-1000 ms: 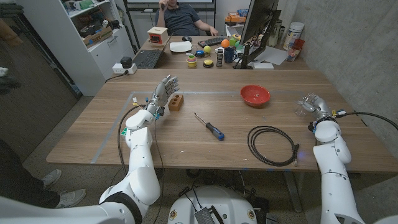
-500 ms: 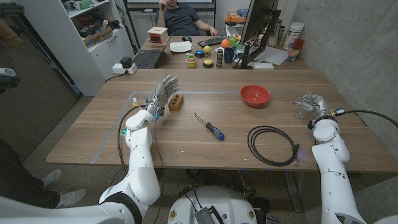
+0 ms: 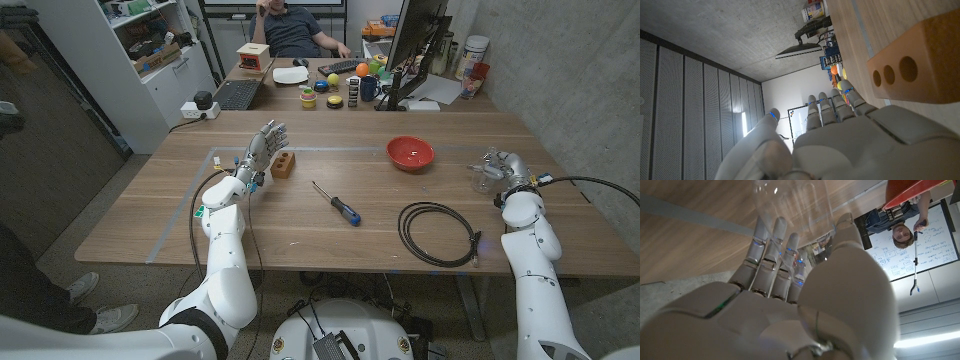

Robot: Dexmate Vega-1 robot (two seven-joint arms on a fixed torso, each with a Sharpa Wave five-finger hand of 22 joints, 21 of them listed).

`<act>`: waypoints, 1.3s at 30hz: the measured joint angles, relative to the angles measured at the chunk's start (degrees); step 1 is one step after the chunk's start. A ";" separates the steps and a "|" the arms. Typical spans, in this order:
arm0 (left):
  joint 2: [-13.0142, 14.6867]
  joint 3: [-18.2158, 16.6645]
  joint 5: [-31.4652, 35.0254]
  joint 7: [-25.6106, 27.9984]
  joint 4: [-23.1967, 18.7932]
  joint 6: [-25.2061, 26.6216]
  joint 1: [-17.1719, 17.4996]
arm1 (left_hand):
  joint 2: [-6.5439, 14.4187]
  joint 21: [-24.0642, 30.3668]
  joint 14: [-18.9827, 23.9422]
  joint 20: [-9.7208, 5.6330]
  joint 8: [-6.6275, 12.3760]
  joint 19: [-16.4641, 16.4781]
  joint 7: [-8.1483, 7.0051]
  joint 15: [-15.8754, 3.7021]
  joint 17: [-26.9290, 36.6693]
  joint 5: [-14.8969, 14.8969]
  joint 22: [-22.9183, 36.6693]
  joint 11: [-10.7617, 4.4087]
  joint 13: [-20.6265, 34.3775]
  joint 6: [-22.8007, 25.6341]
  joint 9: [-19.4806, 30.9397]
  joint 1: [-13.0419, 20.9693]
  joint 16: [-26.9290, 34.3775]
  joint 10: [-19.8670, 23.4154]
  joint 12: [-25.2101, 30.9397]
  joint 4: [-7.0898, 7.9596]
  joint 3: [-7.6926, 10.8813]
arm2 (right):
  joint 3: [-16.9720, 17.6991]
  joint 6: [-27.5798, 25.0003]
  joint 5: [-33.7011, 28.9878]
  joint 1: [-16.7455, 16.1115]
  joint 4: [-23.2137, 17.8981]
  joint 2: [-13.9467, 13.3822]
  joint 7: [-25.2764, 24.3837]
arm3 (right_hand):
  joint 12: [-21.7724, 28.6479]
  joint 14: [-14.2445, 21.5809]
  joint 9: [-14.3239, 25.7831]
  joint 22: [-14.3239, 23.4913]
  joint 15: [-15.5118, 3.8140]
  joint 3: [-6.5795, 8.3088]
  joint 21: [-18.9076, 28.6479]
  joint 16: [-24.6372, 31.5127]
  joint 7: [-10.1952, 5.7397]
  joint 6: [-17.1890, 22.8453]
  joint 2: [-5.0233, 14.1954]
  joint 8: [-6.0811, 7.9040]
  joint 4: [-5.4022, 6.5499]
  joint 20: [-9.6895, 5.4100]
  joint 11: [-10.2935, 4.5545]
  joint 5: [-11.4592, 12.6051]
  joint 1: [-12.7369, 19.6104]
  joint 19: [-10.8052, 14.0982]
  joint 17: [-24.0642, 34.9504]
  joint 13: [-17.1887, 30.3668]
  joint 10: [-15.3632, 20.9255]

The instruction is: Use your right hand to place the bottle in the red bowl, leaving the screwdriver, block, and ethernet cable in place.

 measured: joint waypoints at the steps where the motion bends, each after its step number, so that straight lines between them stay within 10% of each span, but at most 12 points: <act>1: 0.00 0.00 0.00 -0.01 0.00 0.00 0.00 | 0.00 0.00 0.00 0.00 0.00 0.00 0.00 0.00 0.00 0.00 0.00 0.00 0.00 0.00 0.00 0.00 0.00 0.00 0.00 0.00 0.00 | 0.04 0.00 0.00 0.00 0.01 0.05 0.00 | 0.04 -0.17 0.05 0.04 -0.17 0.00 0.23 -0.38 0.00 0.00 -0.04 0.00 0.00 0.13 0.00 0.00 0.04 0.13 0.06 0.04 0.00; 39: -0.60 0.03 -1.14 -1.28 -4.79 1.03 2.44 | -0.22 -0.62 0.00 0.00 0.00 0.00 -0.11 0.00 0.01 0.45 0.00 0.00 0.00 -0.10 0.00 -0.23 0.00 0.00 0.00 0.08 -0.39 | -1.07 14.04 4.36 1.38 -0.05 2.16 -3.65 | 1.99 1.49 1.91 0.11 -1.58 -0.79 6.76 -2.66 0.61 0.41 -0.71 1.67 0.32 -0.16 0.42 0.00 0.71 -0.64 0.60 1.63 0.62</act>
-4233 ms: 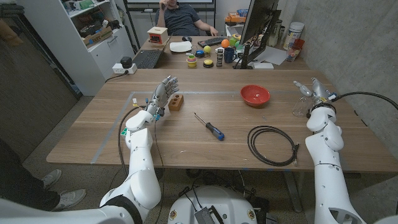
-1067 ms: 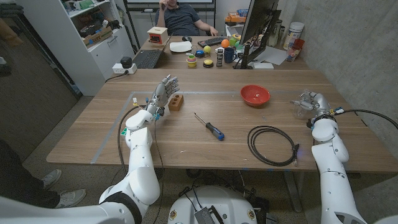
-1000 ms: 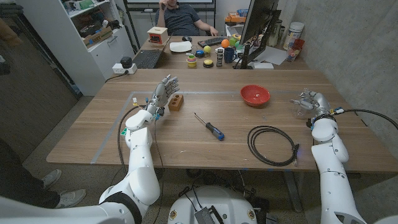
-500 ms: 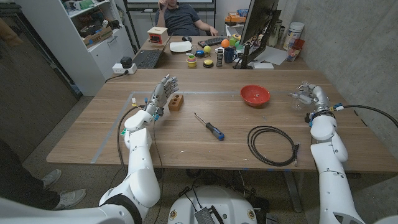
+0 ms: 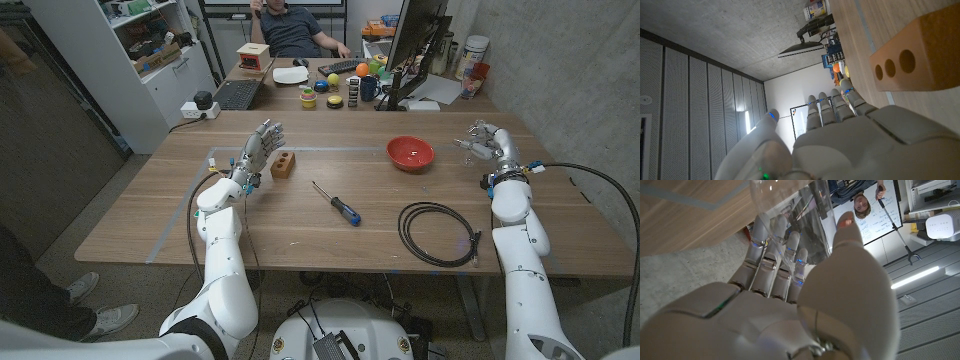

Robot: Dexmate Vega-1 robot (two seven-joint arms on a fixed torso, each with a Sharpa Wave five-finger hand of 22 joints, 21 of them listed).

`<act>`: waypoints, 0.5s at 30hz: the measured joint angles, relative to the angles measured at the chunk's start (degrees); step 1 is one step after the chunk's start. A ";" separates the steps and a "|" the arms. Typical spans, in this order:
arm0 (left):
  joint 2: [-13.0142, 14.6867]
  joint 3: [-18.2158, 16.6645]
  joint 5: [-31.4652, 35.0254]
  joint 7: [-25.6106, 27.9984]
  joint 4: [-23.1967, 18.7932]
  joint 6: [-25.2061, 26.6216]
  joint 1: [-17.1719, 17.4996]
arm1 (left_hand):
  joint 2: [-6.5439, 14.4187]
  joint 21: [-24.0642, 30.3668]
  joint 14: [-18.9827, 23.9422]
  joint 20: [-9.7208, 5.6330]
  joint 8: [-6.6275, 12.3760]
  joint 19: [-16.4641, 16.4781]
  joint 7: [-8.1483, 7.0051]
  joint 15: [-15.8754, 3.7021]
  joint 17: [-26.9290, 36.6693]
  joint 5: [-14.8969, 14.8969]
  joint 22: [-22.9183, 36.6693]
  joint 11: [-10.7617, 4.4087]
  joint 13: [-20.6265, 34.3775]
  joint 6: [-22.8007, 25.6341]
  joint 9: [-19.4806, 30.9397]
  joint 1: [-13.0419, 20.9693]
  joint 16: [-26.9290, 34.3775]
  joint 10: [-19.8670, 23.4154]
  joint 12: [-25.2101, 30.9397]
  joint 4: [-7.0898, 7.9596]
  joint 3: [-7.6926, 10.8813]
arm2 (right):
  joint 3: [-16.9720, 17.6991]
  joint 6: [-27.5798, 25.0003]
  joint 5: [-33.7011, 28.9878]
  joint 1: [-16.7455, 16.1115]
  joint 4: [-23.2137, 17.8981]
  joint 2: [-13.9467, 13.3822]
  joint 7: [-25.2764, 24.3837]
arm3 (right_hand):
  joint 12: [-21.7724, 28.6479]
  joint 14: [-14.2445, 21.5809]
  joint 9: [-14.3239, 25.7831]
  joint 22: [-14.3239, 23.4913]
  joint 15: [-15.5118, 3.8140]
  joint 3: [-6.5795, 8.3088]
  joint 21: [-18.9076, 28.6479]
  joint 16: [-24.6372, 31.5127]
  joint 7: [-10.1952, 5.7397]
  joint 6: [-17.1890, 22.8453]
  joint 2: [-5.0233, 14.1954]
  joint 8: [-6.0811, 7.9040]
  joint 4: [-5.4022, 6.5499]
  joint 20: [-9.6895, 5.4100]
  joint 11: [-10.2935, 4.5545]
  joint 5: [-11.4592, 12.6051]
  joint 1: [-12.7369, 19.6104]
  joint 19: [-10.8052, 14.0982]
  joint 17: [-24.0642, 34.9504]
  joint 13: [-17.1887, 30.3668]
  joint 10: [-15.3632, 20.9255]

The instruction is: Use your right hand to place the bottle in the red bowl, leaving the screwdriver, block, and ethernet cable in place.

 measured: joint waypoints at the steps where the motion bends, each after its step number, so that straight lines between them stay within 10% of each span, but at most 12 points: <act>1: -0.04 0.00 -0.07 -0.06 -0.28 0.13 0.16 | 0.00 0.00 0.00 0.00 0.00 0.00 0.00 0.00 0.00 0.00 0.00 0.00 0.00 0.00 0.00 0.00 0.00 0.00 0.00 0.00 0.00 | -0.09 0.42 0.30 0.28 0.32 0.13 -0.01 | 0.00 0.00 0.00 0.01 0.00 0.00 0.01 0.00 0.13 0.13 0.00 0.00 0.00 0.11 0.00 0.00 0.00 -0.11 0.00 0.00 0.00; 15: -0.18 -0.01 -0.52 -0.27 -2.44 1.03 1.26 | 0.00 -0.22 0.00 0.00 0.00 0.00 0.00 0.00 0.00 0.00 0.00 0.00 0.00 0.00 0.00 0.00 0.00 0.00 0.00 0.00 -0.46 | -1.41 3.39 2.70 2.93 4.05 1.43 0.31 | 0.00 0.63 0.64 3.40 0.18 -0.33 2.79 -0.47 0.31 0.92 -0.83 0.84 -0.16 0.01 0.00 0.00 0.83 -0.41 0.35 -0.20 0.63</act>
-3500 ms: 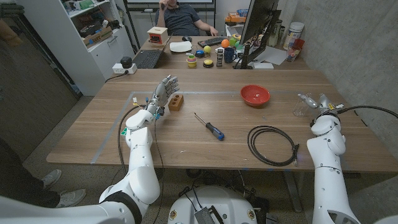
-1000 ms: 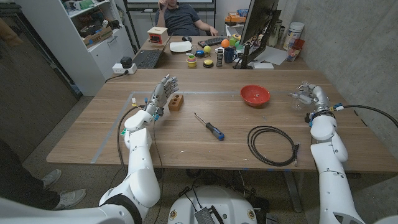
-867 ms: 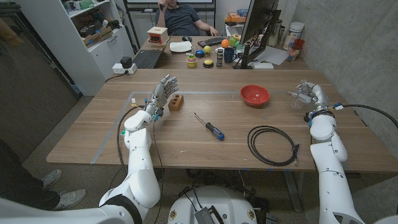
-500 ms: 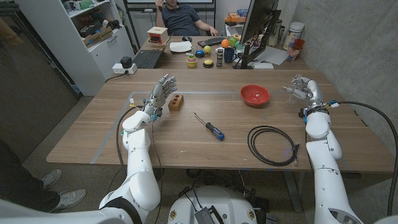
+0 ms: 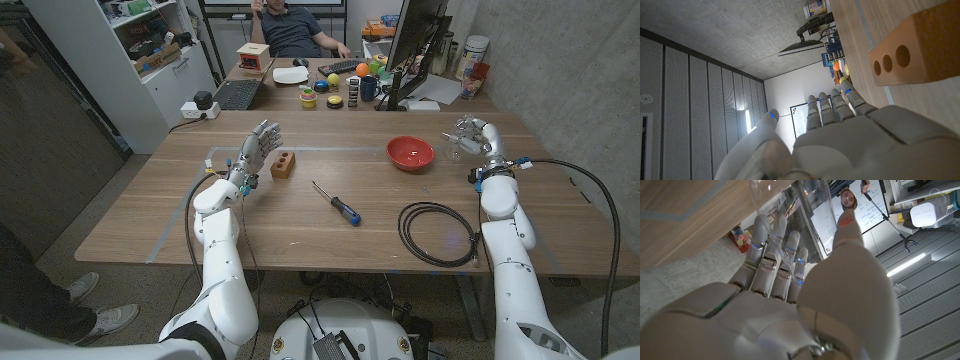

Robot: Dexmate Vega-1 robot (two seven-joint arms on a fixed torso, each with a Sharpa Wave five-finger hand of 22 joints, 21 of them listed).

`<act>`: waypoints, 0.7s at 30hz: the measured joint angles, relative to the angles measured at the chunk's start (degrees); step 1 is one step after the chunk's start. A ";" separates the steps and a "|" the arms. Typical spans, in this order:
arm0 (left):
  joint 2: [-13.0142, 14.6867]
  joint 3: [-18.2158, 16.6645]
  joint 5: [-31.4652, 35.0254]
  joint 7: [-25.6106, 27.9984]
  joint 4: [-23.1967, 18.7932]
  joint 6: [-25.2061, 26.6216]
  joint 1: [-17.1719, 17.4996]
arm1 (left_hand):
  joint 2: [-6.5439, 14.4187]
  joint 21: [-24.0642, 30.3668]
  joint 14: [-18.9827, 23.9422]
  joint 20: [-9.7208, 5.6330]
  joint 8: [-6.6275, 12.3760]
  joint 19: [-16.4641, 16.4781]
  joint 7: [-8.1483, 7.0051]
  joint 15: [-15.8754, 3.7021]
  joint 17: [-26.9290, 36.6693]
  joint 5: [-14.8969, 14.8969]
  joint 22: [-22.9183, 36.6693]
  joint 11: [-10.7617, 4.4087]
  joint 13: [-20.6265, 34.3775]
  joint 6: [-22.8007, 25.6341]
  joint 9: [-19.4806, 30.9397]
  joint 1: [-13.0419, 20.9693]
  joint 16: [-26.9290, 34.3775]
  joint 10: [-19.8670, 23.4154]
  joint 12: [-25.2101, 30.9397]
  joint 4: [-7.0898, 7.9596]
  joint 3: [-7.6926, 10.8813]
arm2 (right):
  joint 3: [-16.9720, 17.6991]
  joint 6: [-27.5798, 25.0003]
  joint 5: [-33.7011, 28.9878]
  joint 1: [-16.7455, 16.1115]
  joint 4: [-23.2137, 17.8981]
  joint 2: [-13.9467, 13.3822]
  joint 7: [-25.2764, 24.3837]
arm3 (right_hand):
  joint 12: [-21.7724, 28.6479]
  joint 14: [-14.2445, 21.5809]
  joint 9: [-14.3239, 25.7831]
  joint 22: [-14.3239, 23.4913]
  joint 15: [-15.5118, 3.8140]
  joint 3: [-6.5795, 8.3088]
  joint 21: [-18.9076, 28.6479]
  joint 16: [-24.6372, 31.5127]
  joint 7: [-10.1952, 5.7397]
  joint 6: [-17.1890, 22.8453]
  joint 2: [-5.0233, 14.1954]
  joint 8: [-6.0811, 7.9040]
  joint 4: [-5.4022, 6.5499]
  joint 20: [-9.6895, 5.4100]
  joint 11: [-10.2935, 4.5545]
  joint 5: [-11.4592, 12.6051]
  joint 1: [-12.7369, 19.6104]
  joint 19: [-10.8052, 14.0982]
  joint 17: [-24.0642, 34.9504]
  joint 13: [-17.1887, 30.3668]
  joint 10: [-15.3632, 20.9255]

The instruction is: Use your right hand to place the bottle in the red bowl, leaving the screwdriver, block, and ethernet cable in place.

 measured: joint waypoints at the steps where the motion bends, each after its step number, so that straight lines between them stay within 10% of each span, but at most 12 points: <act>1: 0.00 0.00 0.00 0.00 -0.10 0.00 0.08 | 0.00 0.00 0.00 0.00 0.00 0.00 0.00 0.00 0.00 0.00 0.00 0.00 0.00 0.00 0.00 0.00 0.00 0.00 0.00 0.00 0.00 | 0.00 0.14 0.09 0.00 0.00 0.00 0.05 | 0.00 0.00 0.11 0.00 0.00 0.00 0.31 -0.03 0.00 0.00 0.00 0.00 0.00 0.00 0.09 0.00 0.00 0.00 0.07 0.00 0.10; 21: -0.03 0.02 -0.25 -0.42 -2.90 1.03 1.51 | 0.00 -0.22 0.00 -0.23 0.00 0.23 0.00 0.00 0.01 0.00 0.00 0.00 0.00 0.00 0.00 0.00 0.00 0.00 0.00 0.00 0.00 | -2.41 3.75 2.01 2.83 4.22 0.71 0.83 | 0.45 0.53 0.68 0.67 0.10 -0.46 3.32 -0.82 -0.31 0.31 -0.30 0.38 0.15 0.21 0.11 -0.49 0.30 -1.64 0.76 -0.32 0.48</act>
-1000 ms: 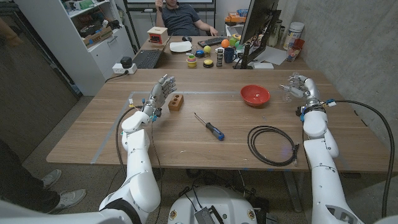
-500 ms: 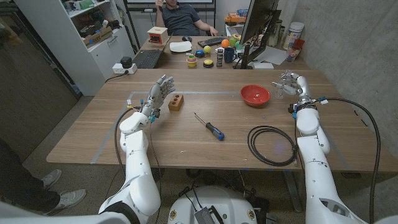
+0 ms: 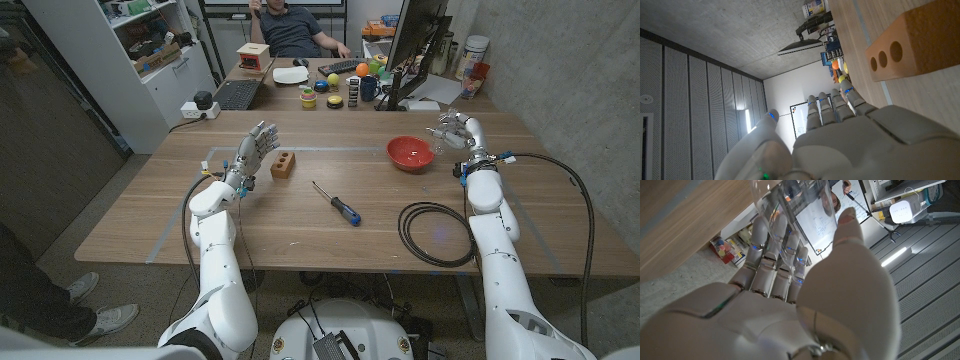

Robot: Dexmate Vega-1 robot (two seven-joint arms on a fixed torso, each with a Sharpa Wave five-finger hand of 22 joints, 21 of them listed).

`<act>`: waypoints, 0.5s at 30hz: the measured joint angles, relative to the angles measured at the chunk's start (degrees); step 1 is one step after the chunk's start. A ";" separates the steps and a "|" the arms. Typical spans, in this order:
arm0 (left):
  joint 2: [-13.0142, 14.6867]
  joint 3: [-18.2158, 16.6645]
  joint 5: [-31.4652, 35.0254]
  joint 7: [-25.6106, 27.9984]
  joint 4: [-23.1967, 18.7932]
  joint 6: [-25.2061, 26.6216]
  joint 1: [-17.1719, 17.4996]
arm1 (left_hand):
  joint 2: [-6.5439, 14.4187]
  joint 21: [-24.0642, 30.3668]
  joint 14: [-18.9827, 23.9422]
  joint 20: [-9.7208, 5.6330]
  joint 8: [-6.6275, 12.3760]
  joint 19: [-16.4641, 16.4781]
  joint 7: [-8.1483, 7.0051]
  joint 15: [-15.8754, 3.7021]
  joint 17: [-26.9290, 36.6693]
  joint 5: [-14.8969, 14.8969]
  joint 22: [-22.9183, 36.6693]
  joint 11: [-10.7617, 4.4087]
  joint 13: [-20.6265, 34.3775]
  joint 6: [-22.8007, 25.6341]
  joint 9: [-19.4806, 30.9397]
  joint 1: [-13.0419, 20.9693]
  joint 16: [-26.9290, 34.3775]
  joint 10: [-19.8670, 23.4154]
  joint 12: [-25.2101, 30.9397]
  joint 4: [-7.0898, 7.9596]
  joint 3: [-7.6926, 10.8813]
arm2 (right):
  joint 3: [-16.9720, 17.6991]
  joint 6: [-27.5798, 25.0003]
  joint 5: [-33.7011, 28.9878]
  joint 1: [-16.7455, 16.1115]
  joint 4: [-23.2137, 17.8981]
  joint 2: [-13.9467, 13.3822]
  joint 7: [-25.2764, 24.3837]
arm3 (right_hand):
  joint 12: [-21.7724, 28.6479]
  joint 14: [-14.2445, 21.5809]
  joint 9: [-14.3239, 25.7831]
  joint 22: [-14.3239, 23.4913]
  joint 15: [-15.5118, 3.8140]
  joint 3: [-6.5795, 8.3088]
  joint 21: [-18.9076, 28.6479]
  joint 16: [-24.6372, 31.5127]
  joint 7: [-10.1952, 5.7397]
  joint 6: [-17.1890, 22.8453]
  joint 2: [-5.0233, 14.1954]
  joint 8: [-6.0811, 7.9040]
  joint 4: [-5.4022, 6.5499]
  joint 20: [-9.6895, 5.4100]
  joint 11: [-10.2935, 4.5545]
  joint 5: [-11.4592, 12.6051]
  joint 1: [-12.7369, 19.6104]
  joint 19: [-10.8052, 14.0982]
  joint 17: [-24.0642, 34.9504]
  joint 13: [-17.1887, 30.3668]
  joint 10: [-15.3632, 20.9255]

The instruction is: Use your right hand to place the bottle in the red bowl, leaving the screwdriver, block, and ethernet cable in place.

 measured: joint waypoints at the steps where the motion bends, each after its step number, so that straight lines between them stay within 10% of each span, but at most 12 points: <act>1: -0.01 0.02 -0.01 -0.05 -0.26 0.17 0.11 | 0.00 0.00 0.00 0.00 0.00 0.00 0.00 0.00 0.00 0.00 0.04 0.00 0.00 0.00 0.00 0.00 0.00 0.00 0.00 0.00 0.00 | -0.16 0.23 0.15 0.16 0.31 0.10 0.02 | 0.00 0.00 0.00 0.00 0.00 0.00 0.19 0.00 0.00 0.00 0.00 0.00 0.00 0.00 0.00 0.00 0.00 0.00 0.00 0.00 0.00; 15: -0.41 0.18 -0.37 -0.59 -3.61 1.35 1.73 | 0.00 0.00 0.00 0.24 0.00 0.23 0.00 0.00 0.00 0.40 0.30 0.00 0.00 0.00 0.00 0.00 0.00 0.00 0.00 -0.19 -0.19 | -1.36 3.11 1.72 1.11 2.54 1.07 0.23 | -0.01 0.10 -0.01 -0.55 0.10 -0.01 0.99 -0.72 0.12 0.11 -0.38 0.23 0.00 0.20 0.10 0.00 0.38 -0.61 0.26 -0.01 0.11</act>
